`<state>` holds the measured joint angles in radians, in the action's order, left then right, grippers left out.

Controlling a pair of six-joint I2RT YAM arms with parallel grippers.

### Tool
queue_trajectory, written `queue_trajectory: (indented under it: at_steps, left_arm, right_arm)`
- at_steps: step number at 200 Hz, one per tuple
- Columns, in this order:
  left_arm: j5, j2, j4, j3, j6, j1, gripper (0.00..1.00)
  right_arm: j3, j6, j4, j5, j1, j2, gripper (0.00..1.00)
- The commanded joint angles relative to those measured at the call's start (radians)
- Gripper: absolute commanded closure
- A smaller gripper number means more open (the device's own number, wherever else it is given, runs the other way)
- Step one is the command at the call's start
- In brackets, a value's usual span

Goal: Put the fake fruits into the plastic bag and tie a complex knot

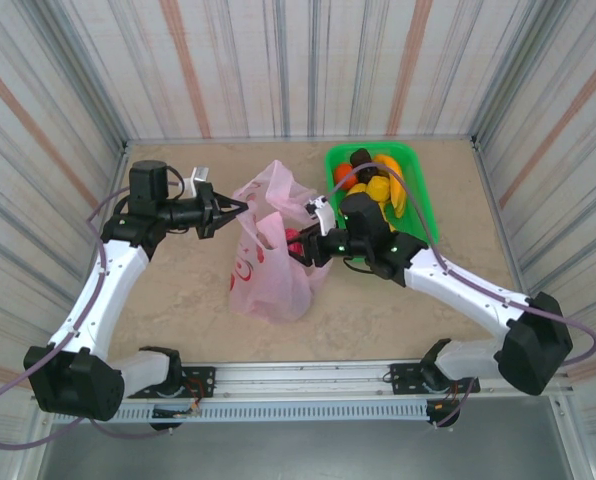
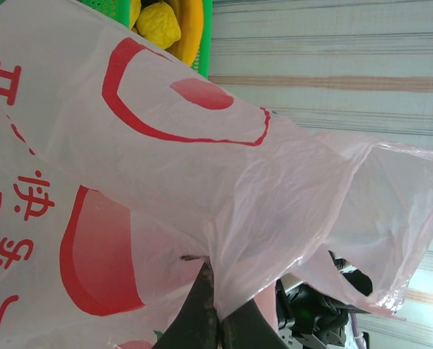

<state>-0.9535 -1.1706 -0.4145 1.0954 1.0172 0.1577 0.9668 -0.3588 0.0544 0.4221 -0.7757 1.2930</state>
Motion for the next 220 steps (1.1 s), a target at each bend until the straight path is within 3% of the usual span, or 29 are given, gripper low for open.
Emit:
queue_trajectory:
  at_steps: [1, 52, 136, 220]
  left_arm:
    - [-0.031, 0.025, 0.014, -0.018, -0.011, -0.007, 1.00]
    - [-0.031, 0.028, 0.017, -0.025, -0.012, -0.007, 1.00]
    - [-0.031, 0.025, 0.019, -0.022, -0.011, -0.007, 1.00]
    - [-0.031, 0.022, 0.017, -0.020, -0.013, -0.007, 1.00]
  right_arm:
    - [0.053, 0.003, -0.055, -0.034, -0.024, 0.046, 0.42]
    - [0.100, 0.003, -0.057, -0.035, -0.045, 0.131, 0.41]
    - [0.098, 0.014, -0.013, -0.086, -0.049, 0.126, 0.19]
    - [0.080, 0.035, 0.023, -0.129, -0.046, 0.077, 0.19]
